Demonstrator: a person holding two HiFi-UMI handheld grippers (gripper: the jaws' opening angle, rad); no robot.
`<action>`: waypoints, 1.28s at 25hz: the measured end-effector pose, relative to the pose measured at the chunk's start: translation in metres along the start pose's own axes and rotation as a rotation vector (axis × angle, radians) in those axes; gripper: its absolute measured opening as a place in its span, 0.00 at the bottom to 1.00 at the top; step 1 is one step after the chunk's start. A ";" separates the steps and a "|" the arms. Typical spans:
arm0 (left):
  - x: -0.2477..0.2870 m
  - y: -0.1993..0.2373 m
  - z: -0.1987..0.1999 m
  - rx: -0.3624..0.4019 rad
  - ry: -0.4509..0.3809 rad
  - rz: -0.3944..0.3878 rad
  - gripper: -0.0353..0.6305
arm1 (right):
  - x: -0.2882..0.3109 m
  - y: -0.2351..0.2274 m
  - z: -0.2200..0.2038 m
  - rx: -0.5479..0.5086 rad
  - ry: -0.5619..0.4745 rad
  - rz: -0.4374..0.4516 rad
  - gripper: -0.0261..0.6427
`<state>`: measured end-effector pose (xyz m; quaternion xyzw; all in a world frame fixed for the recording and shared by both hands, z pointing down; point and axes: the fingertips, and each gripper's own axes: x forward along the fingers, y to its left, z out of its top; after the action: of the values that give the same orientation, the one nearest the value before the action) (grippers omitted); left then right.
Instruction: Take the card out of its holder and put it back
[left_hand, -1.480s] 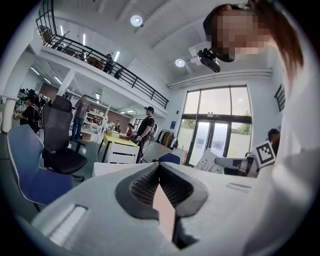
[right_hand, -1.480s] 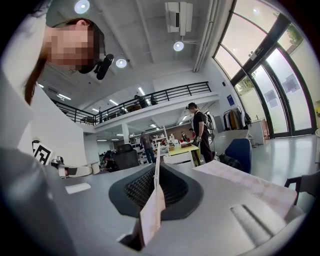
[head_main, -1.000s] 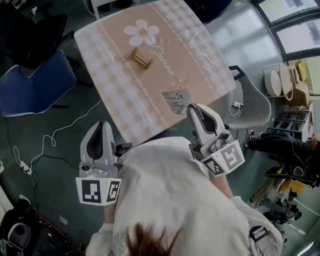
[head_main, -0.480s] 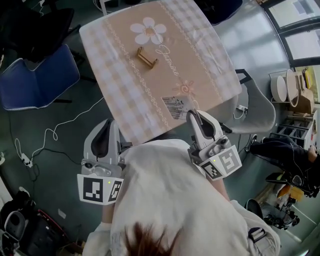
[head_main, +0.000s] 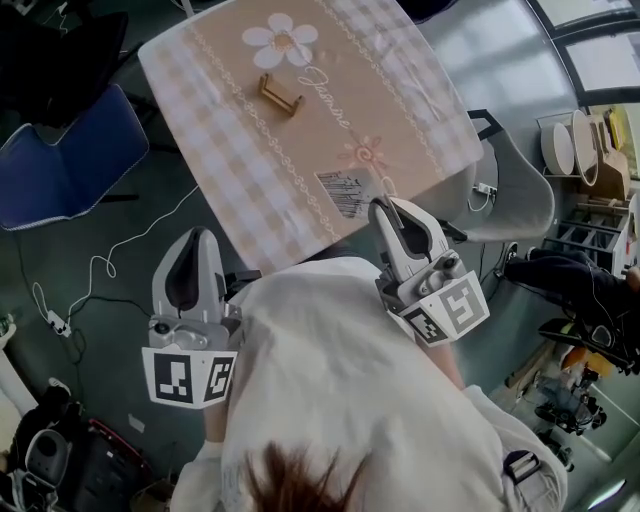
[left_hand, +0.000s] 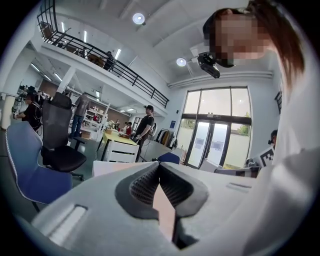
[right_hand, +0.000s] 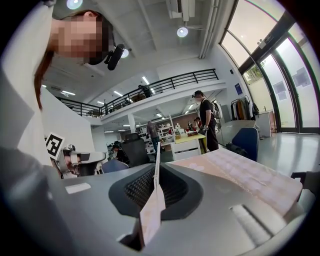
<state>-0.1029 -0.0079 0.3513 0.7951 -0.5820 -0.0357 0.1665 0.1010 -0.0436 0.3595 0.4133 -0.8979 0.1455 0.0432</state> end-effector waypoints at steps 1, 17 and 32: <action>-0.001 0.001 0.000 0.002 0.000 -0.001 0.05 | 0.000 0.000 0.000 -0.001 0.001 -0.001 0.07; -0.011 0.015 0.004 0.024 -0.005 0.014 0.05 | -0.007 0.003 -0.005 0.002 0.023 -0.020 0.07; -0.014 -0.006 0.004 0.061 -0.002 -0.066 0.05 | -0.012 0.007 -0.003 -0.002 0.003 -0.017 0.07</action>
<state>-0.1033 0.0061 0.3438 0.8187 -0.5562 -0.0241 0.1405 0.1036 -0.0299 0.3585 0.4207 -0.8944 0.1450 0.0461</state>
